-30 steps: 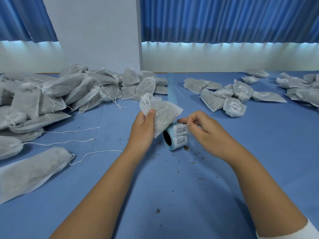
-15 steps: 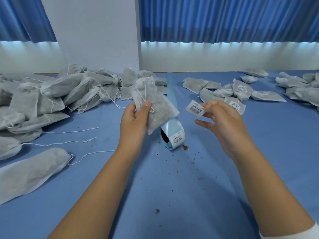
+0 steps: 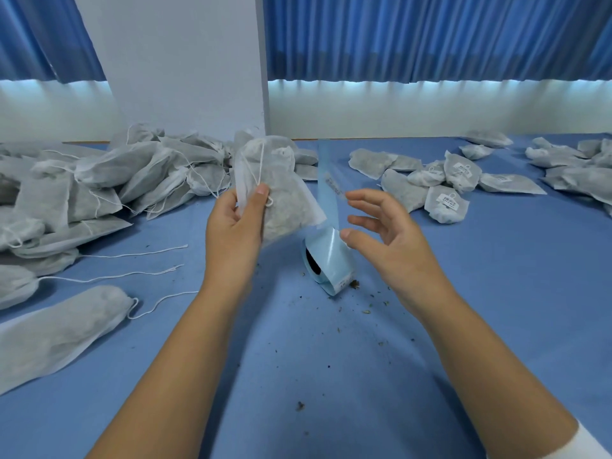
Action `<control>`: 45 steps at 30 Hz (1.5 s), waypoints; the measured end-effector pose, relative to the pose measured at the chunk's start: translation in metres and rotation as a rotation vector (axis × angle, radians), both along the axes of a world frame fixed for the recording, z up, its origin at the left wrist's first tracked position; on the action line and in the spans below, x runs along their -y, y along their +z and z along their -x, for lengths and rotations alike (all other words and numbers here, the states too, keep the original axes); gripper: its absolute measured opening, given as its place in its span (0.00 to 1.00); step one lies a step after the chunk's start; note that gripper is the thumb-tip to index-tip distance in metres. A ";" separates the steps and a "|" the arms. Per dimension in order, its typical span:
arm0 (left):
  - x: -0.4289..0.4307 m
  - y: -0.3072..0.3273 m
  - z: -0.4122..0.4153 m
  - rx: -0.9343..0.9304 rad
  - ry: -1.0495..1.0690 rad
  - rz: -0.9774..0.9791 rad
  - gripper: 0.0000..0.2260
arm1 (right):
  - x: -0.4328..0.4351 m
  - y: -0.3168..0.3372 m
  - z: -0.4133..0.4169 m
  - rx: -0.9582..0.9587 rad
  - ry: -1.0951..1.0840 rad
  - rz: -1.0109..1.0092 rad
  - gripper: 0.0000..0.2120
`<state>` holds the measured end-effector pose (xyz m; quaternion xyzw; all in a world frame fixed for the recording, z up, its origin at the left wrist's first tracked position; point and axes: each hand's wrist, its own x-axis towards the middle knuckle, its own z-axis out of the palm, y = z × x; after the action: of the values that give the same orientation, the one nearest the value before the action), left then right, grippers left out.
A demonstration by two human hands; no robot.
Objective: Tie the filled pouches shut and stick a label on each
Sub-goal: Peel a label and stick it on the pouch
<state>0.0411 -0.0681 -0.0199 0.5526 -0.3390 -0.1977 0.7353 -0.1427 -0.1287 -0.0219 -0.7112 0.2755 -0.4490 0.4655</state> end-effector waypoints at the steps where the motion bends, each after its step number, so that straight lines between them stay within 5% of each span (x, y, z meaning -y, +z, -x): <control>1: 0.000 0.001 0.003 -0.033 -0.030 0.001 0.07 | -0.001 0.000 0.000 0.002 -0.002 0.008 0.20; 7: -0.003 0.003 0.026 -0.060 -0.200 0.003 0.04 | -0.003 -0.001 -0.006 0.063 0.081 -0.048 0.30; 13: -0.005 0.002 0.033 -0.061 -0.274 -0.018 0.10 | -0.003 -0.005 -0.007 0.151 0.024 -0.088 0.29; 17: -0.006 0.002 0.032 -0.020 -0.285 -0.049 0.09 | 0.000 -0.005 -0.006 0.136 -0.062 -0.047 0.23; 21: -0.006 0.001 0.027 -0.023 -0.272 -0.082 0.05 | 0.004 0.002 0.001 0.211 -0.193 -0.028 0.05; 26: -0.006 0.000 0.026 0.004 -0.313 -0.126 0.05 | 0.000 0.017 0.008 0.412 0.170 -0.230 0.06; 29: -0.007 0.002 0.029 0.067 -0.350 -0.159 0.08 | -0.006 0.019 0.007 0.328 0.325 -0.273 0.05; 38: -0.011 0.002 0.027 0.138 -0.472 -0.214 0.10 | -0.004 0.015 0.003 0.263 0.231 -0.395 0.05; 45: -0.009 0.002 0.022 0.078 -0.435 -0.196 0.08 | 0.003 0.013 0.007 0.191 0.101 -0.232 0.05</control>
<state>0.0194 -0.0593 -0.0177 0.5423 -0.4573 -0.3620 0.6048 -0.1497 -0.1318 -0.0087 -0.6196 0.2438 -0.4557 0.5908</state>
